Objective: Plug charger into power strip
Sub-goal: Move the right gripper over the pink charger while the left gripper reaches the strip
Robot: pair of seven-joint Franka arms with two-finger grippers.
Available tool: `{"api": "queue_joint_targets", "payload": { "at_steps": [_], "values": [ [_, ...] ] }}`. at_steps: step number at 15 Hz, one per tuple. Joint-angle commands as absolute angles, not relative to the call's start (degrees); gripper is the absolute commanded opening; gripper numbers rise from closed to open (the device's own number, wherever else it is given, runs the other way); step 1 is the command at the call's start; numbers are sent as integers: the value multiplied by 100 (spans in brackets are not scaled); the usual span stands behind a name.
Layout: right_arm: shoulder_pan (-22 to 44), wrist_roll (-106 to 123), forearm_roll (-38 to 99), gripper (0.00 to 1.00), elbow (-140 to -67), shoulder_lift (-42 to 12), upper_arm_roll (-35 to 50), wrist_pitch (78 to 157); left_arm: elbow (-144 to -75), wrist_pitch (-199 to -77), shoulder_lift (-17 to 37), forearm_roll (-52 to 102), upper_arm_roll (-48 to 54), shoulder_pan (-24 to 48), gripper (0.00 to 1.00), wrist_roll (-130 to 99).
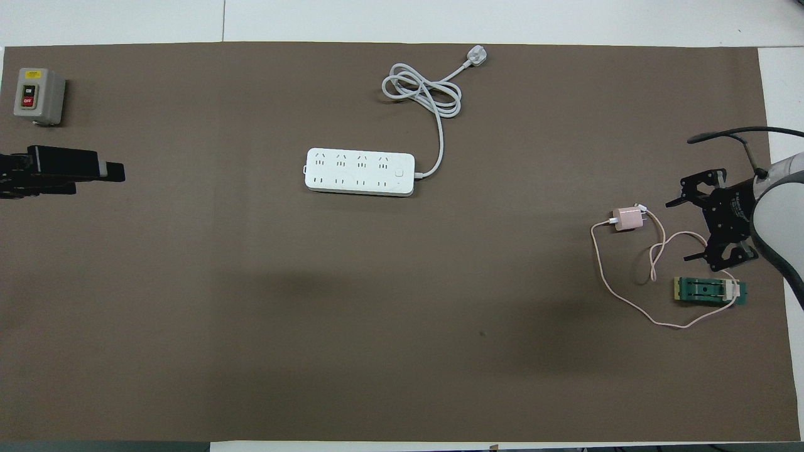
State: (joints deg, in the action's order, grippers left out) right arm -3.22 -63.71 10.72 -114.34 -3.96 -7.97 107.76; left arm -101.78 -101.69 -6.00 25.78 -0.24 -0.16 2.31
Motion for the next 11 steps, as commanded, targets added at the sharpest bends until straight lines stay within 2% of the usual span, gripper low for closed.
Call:
{"api": "queue_joint_targets", "payload": {
  "at_steps": [1, 5, 11],
  "values": [
    [-378, -5845, 1300, 100, -11646, -517, -747, 11258, -10695, -10738, -703, 3329, -53, 105, 100, 508],
    [-273, -5818, 1625, 100, -11654, -930, -738, 11837, -11082, -11249, -414, 4776, -35, 352, 100, 1061],
    [-360, -5504, 1915, 100, -11558, -1485, -738, 12287, -11162, -11259, 684, 6895, -26, 448, 100, 2528]
  ]
}}
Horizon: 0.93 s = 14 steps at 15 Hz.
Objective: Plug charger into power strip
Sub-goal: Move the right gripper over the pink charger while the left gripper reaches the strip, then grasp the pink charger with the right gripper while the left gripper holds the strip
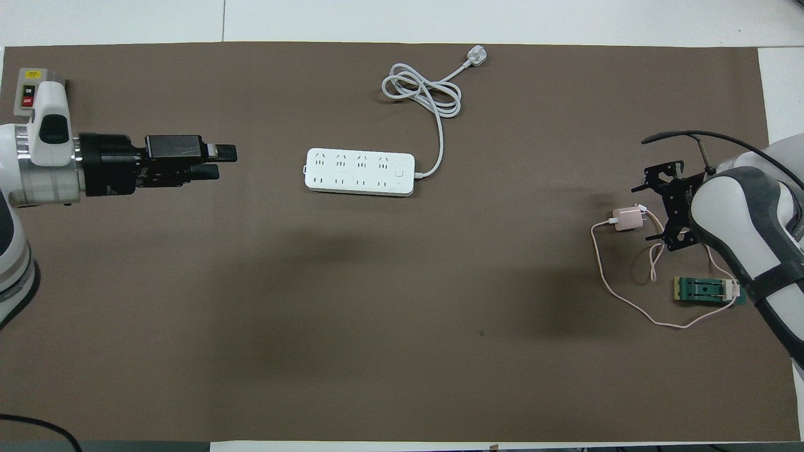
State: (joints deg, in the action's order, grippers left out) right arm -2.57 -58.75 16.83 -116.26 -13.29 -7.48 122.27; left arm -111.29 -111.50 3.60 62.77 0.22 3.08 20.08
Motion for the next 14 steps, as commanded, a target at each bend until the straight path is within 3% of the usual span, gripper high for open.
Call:
{"api": "queue_joint_targets", "payload": {
  "at_steps": [1, 3, 7, 10, 14],
  "values": [
    [-343, -5371, 2134, 100, -11558, -1520, -747, 12287, -11188, -11259, 781, 7221, -26, 561, 100, 2670],
    [-343, -5353, 2162, 100, -11593, -1521, -756, 12278, -11188, -11259, 940, 7715, -26, 720, 100, 2768],
    [-413, -5116, 2188, 100, -11619, -1582, -756, 12296, -11188, -10679, 1870, 9244, 9, 817, 100, 4445],
    [-431, -5045, 2197, 100, -11637, -1652, -756, 12392, -11460, -10644, 1916, 10315, 70, 1220, 100, 4465],
    [-439, -4931, 2197, 100, -11795, -1652, -756, 12603, -11601, -10644, 1846, 10608, 149, 1467, 100, 4421]
  ]
}}
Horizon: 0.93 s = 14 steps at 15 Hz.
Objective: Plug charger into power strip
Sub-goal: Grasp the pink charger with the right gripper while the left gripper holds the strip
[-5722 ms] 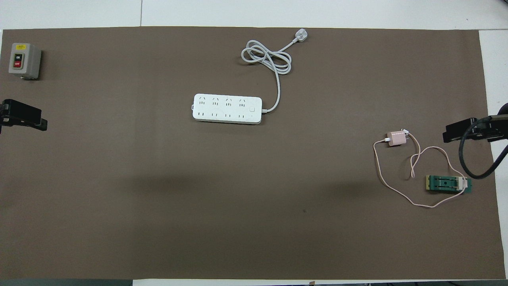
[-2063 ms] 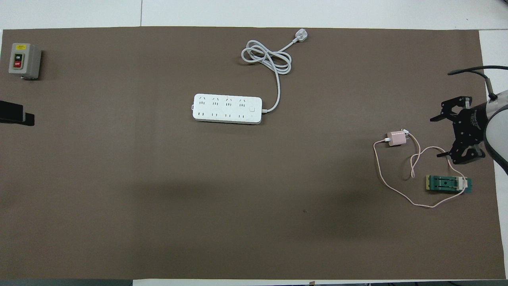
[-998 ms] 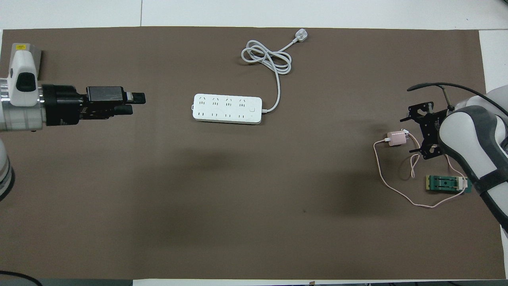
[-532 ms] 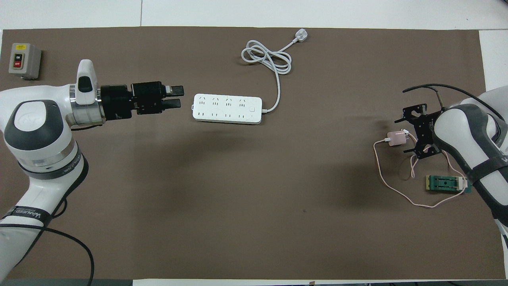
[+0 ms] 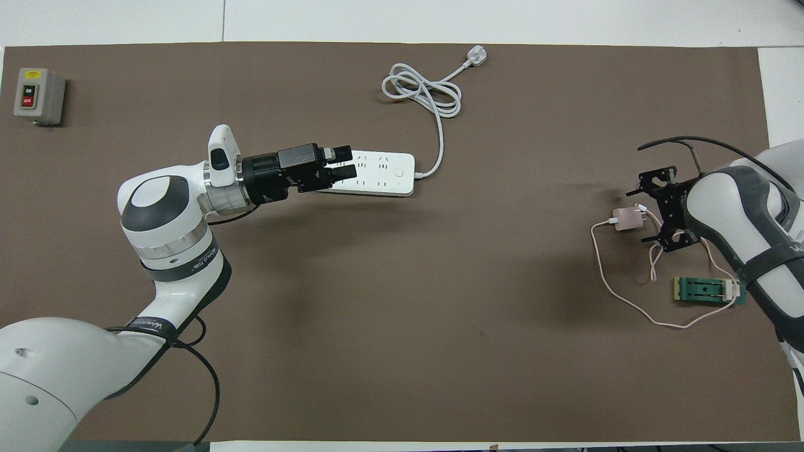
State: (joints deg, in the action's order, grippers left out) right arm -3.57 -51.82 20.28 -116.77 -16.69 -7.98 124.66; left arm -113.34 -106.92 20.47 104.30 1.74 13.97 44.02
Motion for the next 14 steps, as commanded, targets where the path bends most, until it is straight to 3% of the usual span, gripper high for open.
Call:
{"api": "queue_joint_targets", "payload": {
  "at_steps": [1, 8, 14],
  "values": [
    [-457, -4870, 2206, 100, -11856, -1661, -747, 12621, -11671, -10652, 1837, 10608, 158, 1476, 100, 4430],
    [-466, -4825, 2206, 100, -11962, -1652, -747, 12744, -11883, -10512, 1731, 10608, 150, 1573, 100, 4465],
    [-466, -4799, 2206, 35, -11962, -1652, -747, 12779, -11918, -10319, 1696, 10600, 149, 1503, 100, 4465]
  ]
}}
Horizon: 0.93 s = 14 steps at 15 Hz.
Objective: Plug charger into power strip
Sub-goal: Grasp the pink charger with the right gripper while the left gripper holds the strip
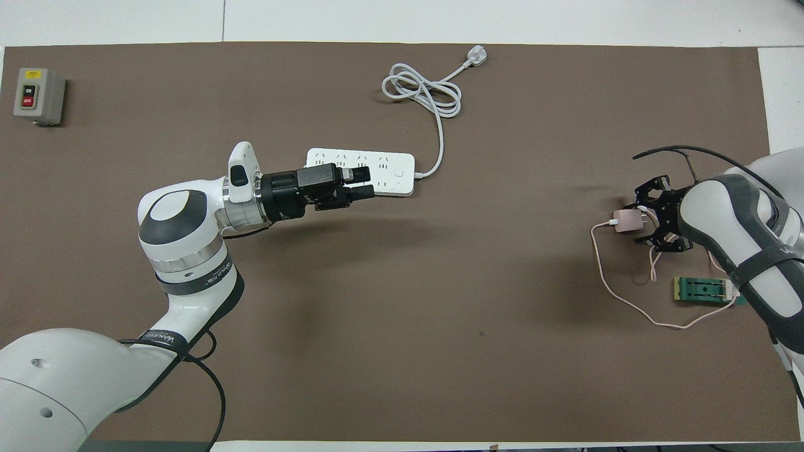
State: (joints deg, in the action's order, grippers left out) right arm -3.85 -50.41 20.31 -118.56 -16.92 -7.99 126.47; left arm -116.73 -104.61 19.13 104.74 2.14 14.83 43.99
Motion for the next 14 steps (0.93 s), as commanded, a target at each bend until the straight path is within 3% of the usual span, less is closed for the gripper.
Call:
{"api": "queue_joint_targets", "payload": {
  "at_steps": [1, 2, 9, 14],
  "values": [
    [-440, -4834, 2241, 18, -11962, -1652, -747, 12779, -11927, -10275, 1696, 10600, 149, 1494, 100, 4465],
    [-405, -4851, 2328, 0, -11945, -1652, -747, 12779, -11927, -10222, 1688, 10600, 141, 1494, 100, 4474],
    [-238, -5649, 2654, 0, -11295, -1556, -721, 11884, -12067, -10107, 1644, 10573, 123, 1441, 100, 4588],
    [499, -6748, 2654, 0, -11250, -889, -712, 11453, -12102, -10090, 1617, 10556, 123, 1389, 100, 4798]
  ]
}}
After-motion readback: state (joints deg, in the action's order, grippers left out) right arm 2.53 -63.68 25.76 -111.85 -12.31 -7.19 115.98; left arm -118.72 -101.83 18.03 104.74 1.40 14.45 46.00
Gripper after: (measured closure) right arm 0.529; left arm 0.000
